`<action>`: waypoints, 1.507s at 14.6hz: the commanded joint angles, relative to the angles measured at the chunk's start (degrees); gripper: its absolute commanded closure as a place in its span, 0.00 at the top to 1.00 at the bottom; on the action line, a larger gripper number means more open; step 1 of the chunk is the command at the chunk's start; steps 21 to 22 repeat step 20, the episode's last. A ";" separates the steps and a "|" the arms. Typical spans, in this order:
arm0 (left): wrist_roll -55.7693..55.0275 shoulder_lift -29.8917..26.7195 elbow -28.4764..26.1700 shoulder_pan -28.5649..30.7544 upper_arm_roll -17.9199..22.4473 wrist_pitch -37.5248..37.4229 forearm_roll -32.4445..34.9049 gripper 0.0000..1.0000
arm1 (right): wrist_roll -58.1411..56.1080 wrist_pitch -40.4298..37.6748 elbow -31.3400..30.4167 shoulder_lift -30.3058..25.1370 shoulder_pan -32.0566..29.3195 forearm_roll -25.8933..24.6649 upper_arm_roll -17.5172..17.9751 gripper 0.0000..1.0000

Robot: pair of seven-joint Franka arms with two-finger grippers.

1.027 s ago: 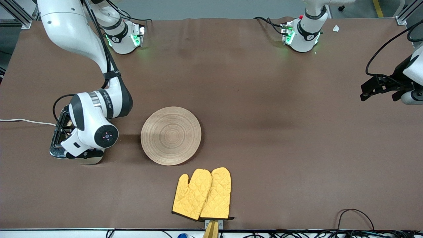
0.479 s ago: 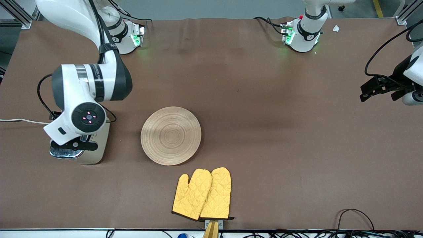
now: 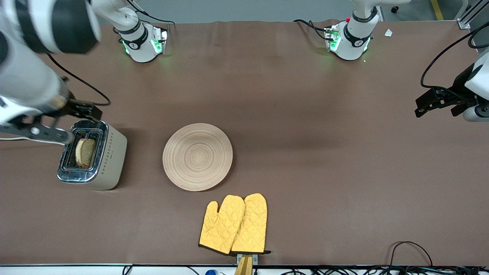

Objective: Move plate and put bread in toaster

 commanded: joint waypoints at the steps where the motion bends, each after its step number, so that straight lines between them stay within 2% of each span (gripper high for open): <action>1: -0.43 -0.22 0.58 -0.46 0.02 0.23 0.31 1.00 | -0.15 2.57 -3.93 -3.71 -5.44 4.66 0.76 1.00; 4: -0.35 -0.22 0.59 -0.47 0.02 0.23 0.31 1.00 | -0.93 8.44 -12.17 -10.64 -6.60 6.25 0.76 1.00; 6: -0.35 -0.22 0.59 -0.47 0.02 0.23 0.31 1.00 | -4.17 10.65 -15.70 -12.68 -8.17 6.51 0.68 1.00; 12: -0.35 -0.22 0.59 -0.47 0.02 0.23 0.48 1.00 | -15.85 11.37 -16.07 -12.60 -15.90 10.38 1.20 1.00; 14: -0.35 -0.22 0.50 -0.47 0.02 0.23 0.48 1.00 | -19.12 11.54 -16.07 -12.51 -20.63 13.43 3.56 1.00; 16: -0.35 -0.22 0.59 -0.47 0.02 0.23 0.48 1.00 | -19.57 11.80 -16.42 -12.51 -25.56 14.07 8.47 1.00; 17: -0.43 -0.13 0.59 -0.47 0.11 0.23 0.48 1.00 | -19.57 11.81 -16.42 -12.60 -26.54 14.07 9.72 1.00; 22: -0.52 -0.13 0.76 -0.38 0.11 0.23 0.48 1.00 | -19.57 11.54 -16.42 -12.68 -25.94 13.46 9.73 1.00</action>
